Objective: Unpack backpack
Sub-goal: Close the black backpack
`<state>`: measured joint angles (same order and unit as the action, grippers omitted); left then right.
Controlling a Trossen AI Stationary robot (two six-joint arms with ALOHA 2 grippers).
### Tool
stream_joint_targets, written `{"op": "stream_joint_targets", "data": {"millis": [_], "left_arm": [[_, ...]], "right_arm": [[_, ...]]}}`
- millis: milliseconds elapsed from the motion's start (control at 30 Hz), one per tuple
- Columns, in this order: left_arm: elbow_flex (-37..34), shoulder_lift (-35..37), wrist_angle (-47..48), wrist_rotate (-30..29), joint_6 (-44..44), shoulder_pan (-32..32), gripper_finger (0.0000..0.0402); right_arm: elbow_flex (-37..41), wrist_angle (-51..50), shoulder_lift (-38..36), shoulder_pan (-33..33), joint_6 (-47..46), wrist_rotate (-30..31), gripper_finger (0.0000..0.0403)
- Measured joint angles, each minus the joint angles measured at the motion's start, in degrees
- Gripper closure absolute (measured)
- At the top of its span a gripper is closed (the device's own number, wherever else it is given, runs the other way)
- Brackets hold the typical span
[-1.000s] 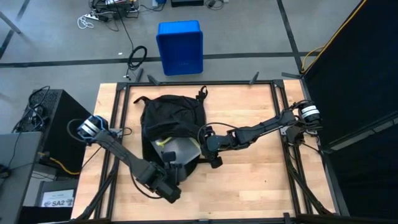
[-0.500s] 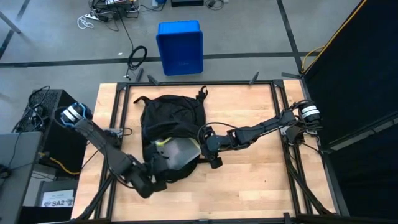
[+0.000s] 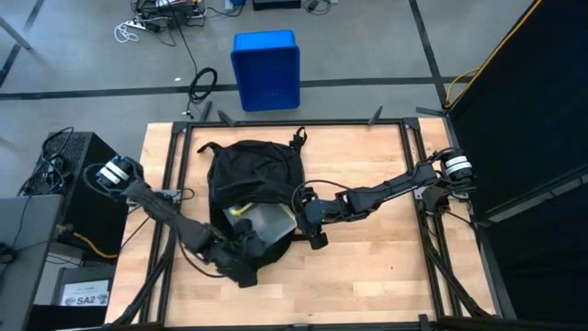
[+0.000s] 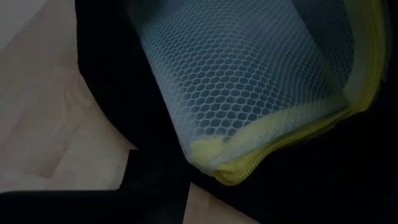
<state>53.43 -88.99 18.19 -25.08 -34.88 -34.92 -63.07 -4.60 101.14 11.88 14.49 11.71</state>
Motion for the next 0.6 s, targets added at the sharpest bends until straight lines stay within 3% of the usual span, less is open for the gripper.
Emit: {"op": "stream_joint_targets", "data": {"millis": [100,300,400,533,600], "left_arm": [[0.1,-2.5,-1.0,3.5,0.1,1.2,0.0183],[0.2,-5.0,-1.5,4.7,2.9,3.3,0.0199],[0.1,-5.7,-3.7,6.8,6.6,3.5,0.0257],[0.1,-6.2,-7.4,11.1,10.8,3.5,0.0378],[0.1,-6.3,-8.6,12.6,11.8,3.3,0.0391]], "right_arm": [[0.0,0.0,0.0,0.0,-0.5,0.0,0.0266],[0.0,0.1,0.0,-0.1,-0.6,0.0,0.0270],[-0.1,0.1,0.0,0.5,-0.6,0.3,0.0268],[-1.3,0.0,0.1,2.4,-0.7,0.2,0.0266],[-2.2,0.0,0.1,3.6,-0.7,0.0,0.0268]]}}
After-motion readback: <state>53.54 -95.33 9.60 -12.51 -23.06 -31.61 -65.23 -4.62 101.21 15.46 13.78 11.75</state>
